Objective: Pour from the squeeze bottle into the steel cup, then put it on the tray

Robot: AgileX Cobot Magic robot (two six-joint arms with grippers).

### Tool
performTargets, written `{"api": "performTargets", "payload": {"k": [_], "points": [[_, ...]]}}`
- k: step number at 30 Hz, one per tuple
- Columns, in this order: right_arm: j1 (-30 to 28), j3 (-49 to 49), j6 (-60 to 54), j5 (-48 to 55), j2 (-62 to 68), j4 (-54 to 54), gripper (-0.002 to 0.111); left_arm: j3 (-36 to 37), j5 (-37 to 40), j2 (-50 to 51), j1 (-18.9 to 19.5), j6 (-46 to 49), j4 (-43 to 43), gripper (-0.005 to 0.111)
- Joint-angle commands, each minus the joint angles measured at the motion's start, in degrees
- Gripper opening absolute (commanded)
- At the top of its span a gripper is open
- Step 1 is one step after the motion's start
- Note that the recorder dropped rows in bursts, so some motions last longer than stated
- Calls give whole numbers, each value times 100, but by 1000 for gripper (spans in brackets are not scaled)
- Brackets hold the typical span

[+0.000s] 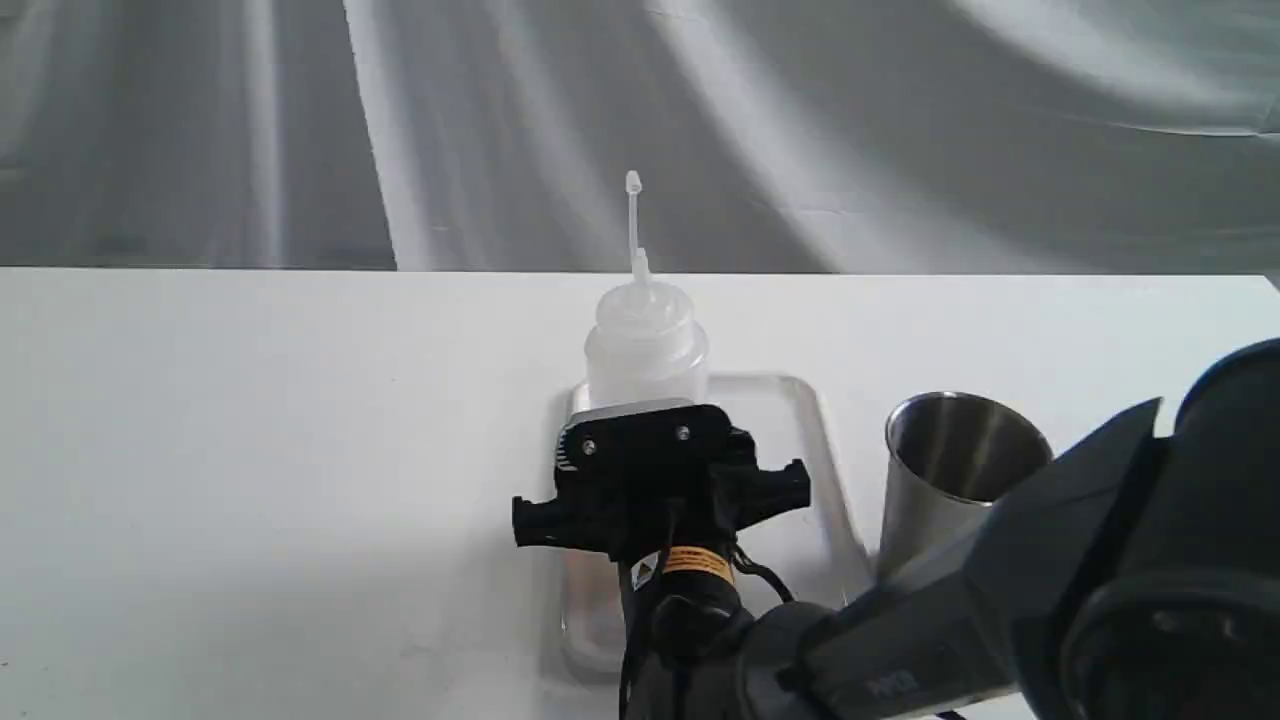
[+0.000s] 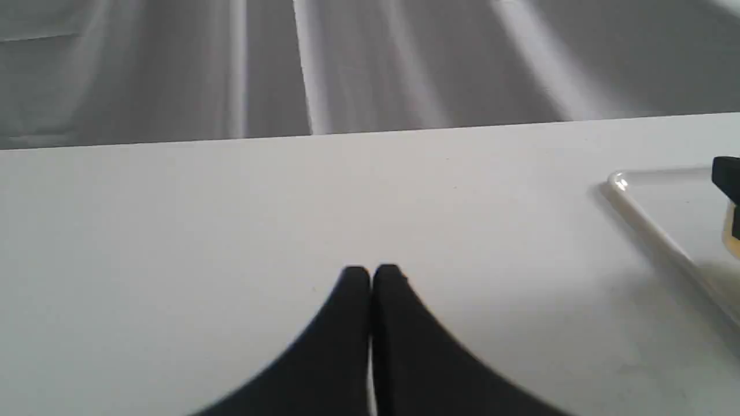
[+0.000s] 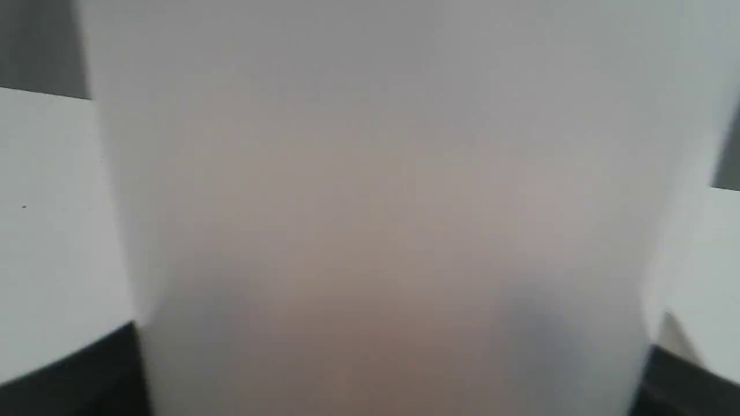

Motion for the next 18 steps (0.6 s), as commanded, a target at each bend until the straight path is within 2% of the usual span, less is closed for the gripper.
{"api": "performTargets", "payload": {"k": [1,18], "points": [[-50,-37,118,-291,-1,-170,0,25,-43,-15,9,-28,-6,0],[-50,-37,257,-124,-4,-170,0,25,-43,-15,9,-13,-6,0]]}}
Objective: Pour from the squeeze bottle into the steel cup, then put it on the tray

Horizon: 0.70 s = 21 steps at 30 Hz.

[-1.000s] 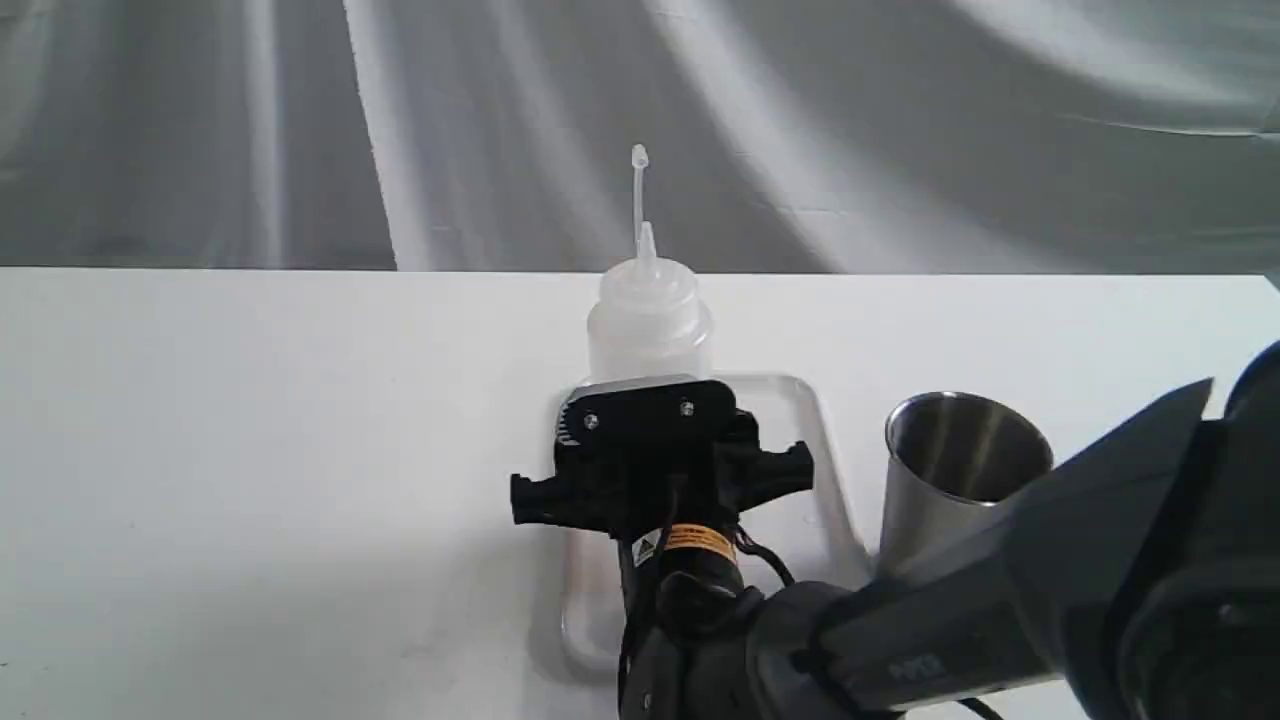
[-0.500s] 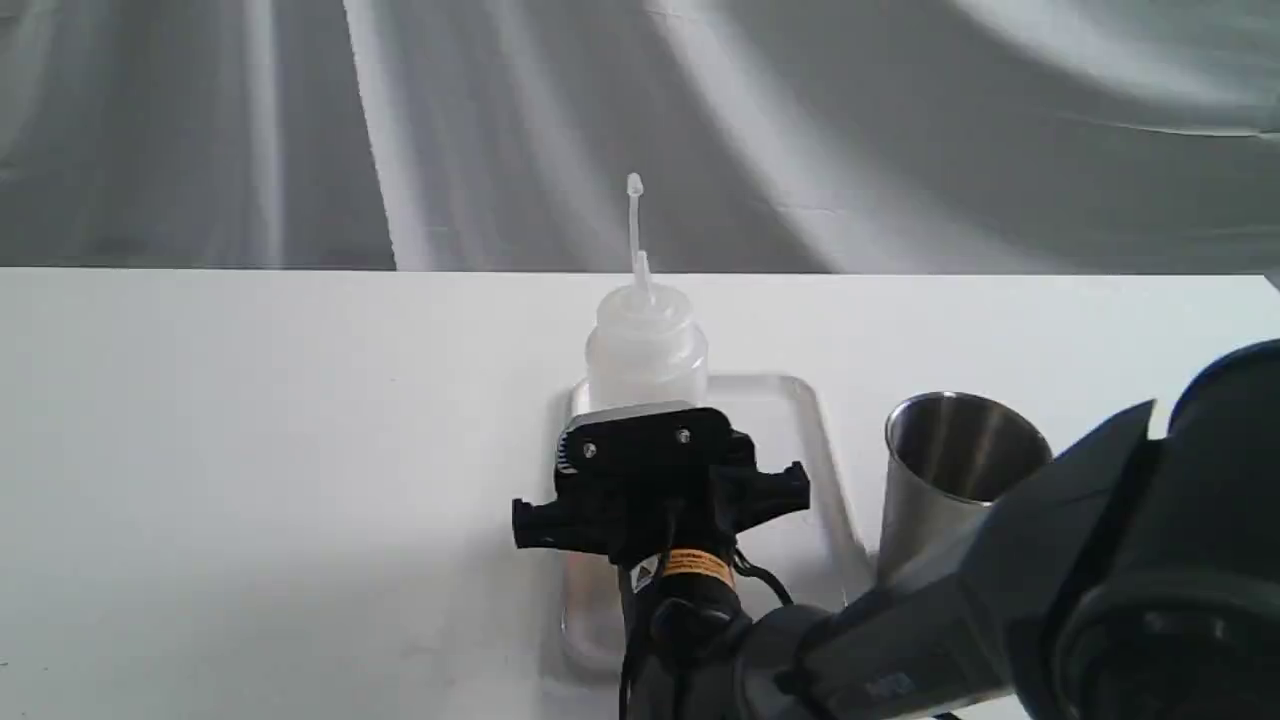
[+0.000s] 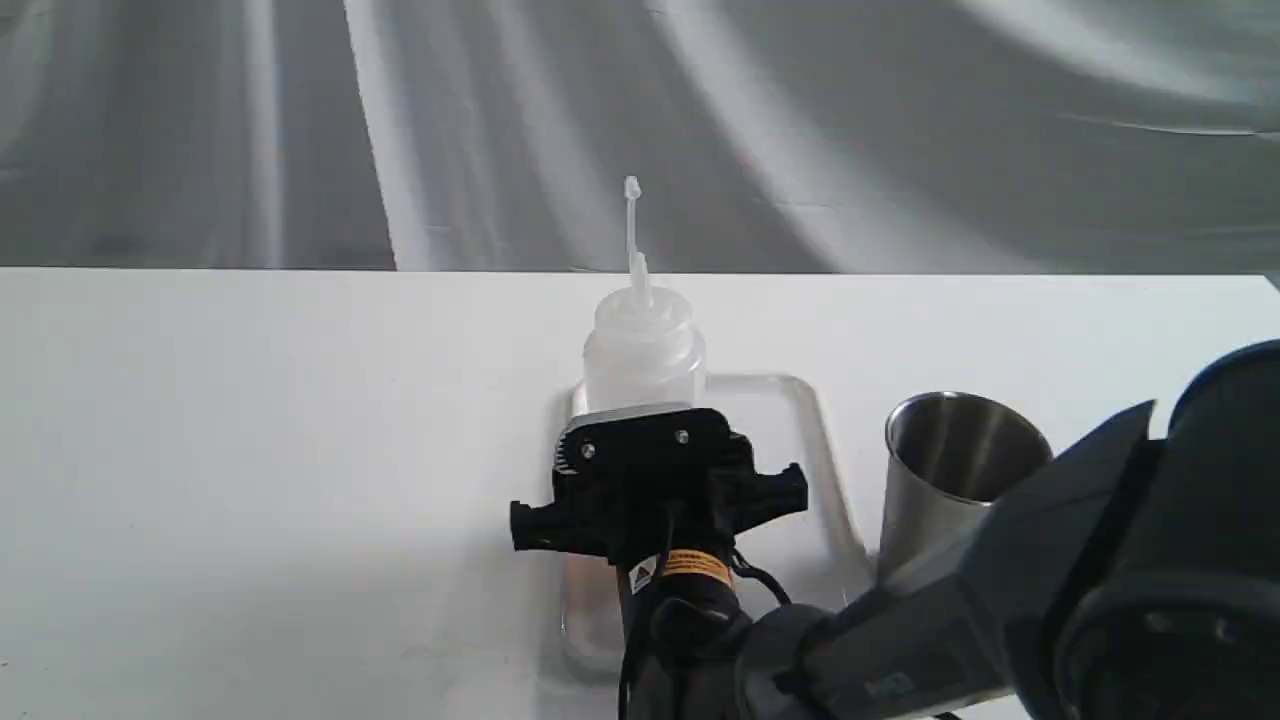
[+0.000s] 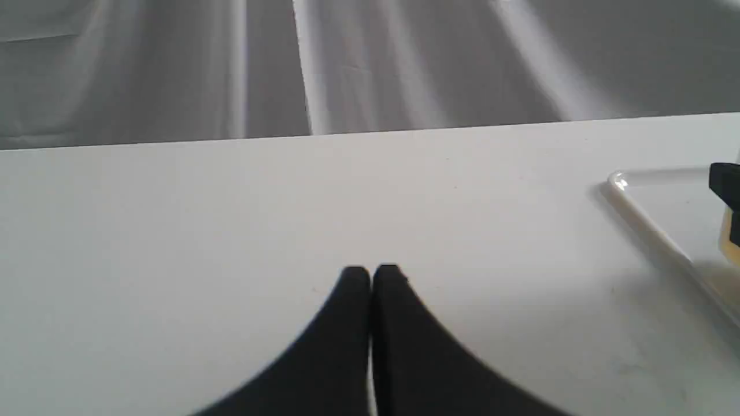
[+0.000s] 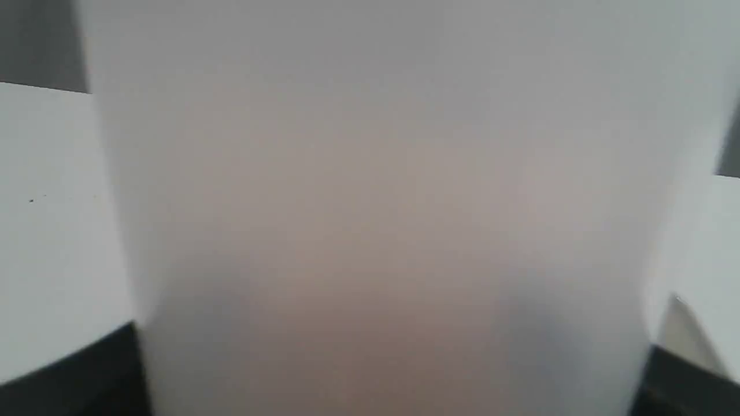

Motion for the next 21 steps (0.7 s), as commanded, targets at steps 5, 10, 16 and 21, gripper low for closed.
{"api": "performTargets", "payload": {"k": [5,10,16,21], "points": [[-50,-37,320,-144,3,-145,0,25,-43,-15,9,-26,-6,0],[-50,-37,332,-150,42,-146,0,25,-43,-15,9,-26,-6,0],[-50,-37,332,-130,83,-140,0,25,-43,-15,9,-15,-6,0],[-50,-37,269,-193,94,-55,0,25,-43,-15,9,-15,-6,0]]}}
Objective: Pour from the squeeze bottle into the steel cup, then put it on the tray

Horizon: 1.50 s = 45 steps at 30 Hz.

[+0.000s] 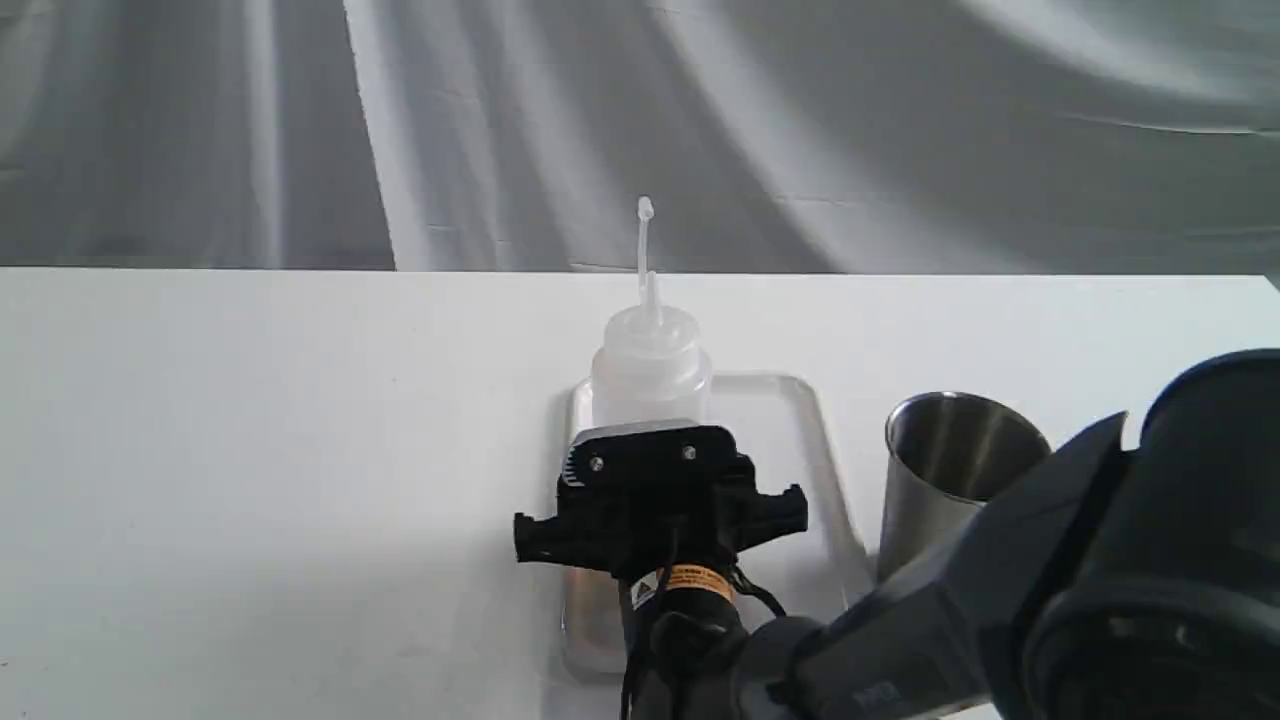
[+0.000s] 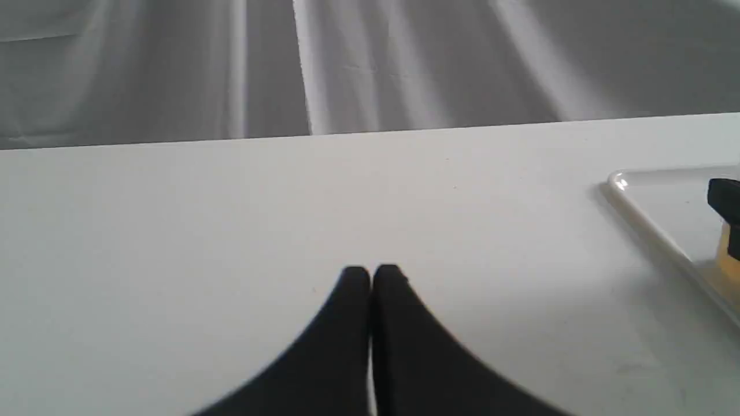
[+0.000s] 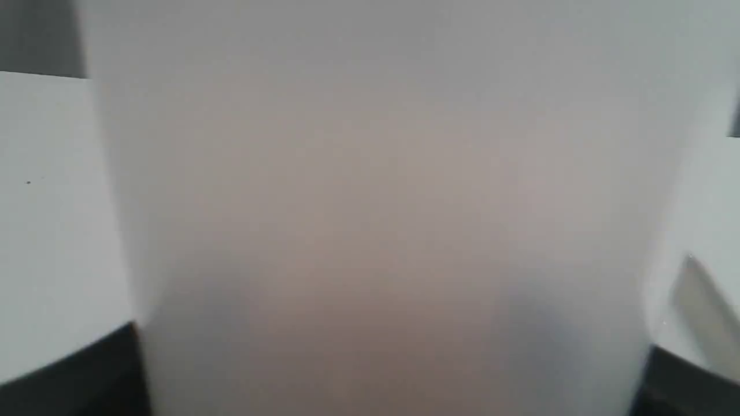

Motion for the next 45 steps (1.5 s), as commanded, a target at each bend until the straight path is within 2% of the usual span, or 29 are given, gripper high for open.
{"api": "performTargets", "payload": {"k": [1,16,19,21,25,32,35,38,45], "points": [[-50,-37,-41,-225,-44,-29,0,25,-43,-15,9,-15,-6,0],[-50,-37,-38,-328,-44,113,0,25,-43,-15,9,-27,-6,0],[-50,-37,-49,-225,-44,153,4,25,-43,-15,9,-15,-6,0],[-50,-37,-119,-179,-44,153,10,25,-43,-15,9,-15,-6,0],[-38,-37,-273,-152,-44,153,32,25,-43,-15,9,-15,-6,0],[-26,-37,-179,-85,-44,113,81,25,-43,-15,9,-30,-6,0],[-26,-37,-142,34,-44,95,96,25,-43,-15,9,-30,-6,0],[-26,-37,-64,71,-44,95,106,25,-43,-15,9,-30,-6,0],[-26,-37,141,71,-44,95,105,25,-43,-15,9,-16,-6,0]]}}
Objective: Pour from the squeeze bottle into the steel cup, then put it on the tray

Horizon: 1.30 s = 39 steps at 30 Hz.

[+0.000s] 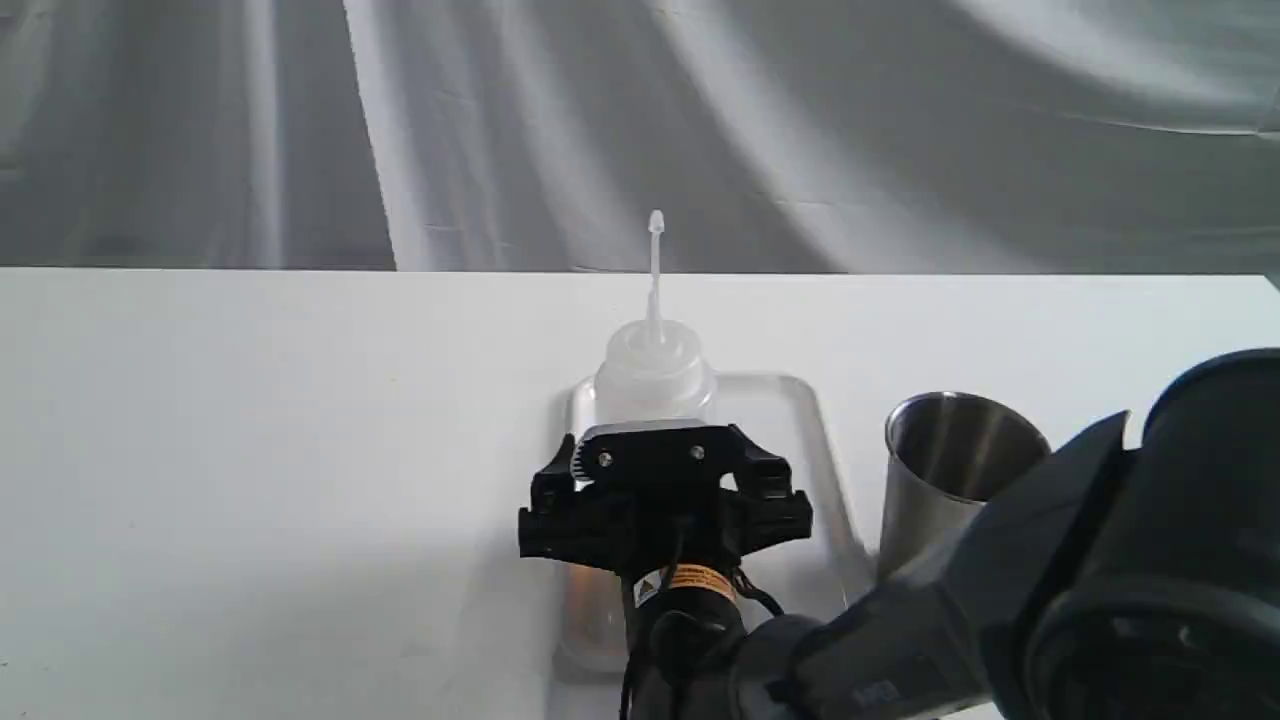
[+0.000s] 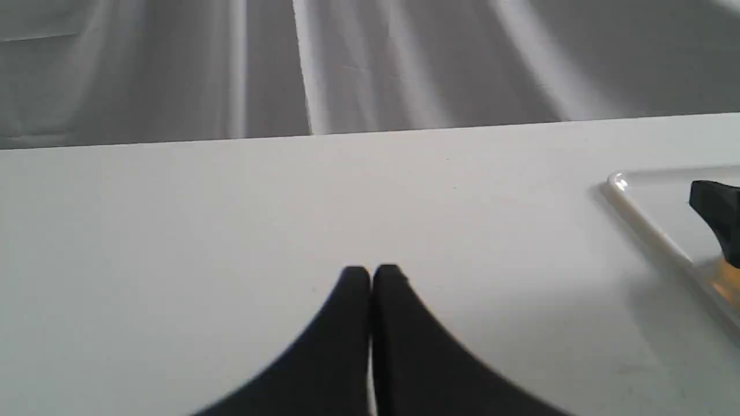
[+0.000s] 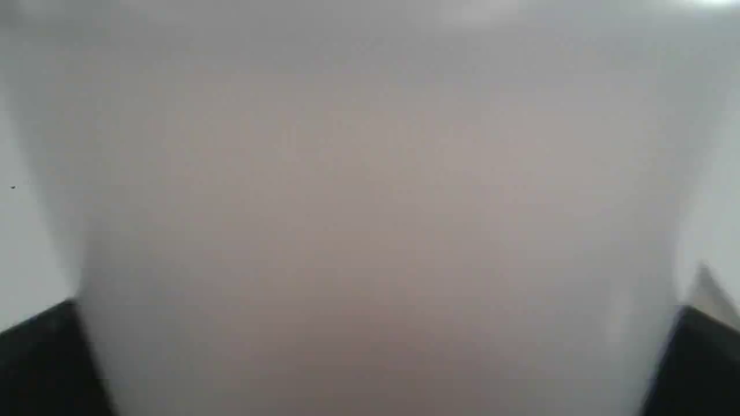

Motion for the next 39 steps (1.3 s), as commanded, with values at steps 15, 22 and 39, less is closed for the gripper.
{"api": "performTargets", "payload": {"k": [15,22,39], "points": [[111,6,-906,53,-326,111,105,25,-43,-15,9,-29,-6,0],[111,221,-1060,47,-719,196,105,25,-43,-15,9,-15,-6,0],[381,475,-1960,-125,-1949,66,105,25,-43,-15,9,-26,-6,0]]}}
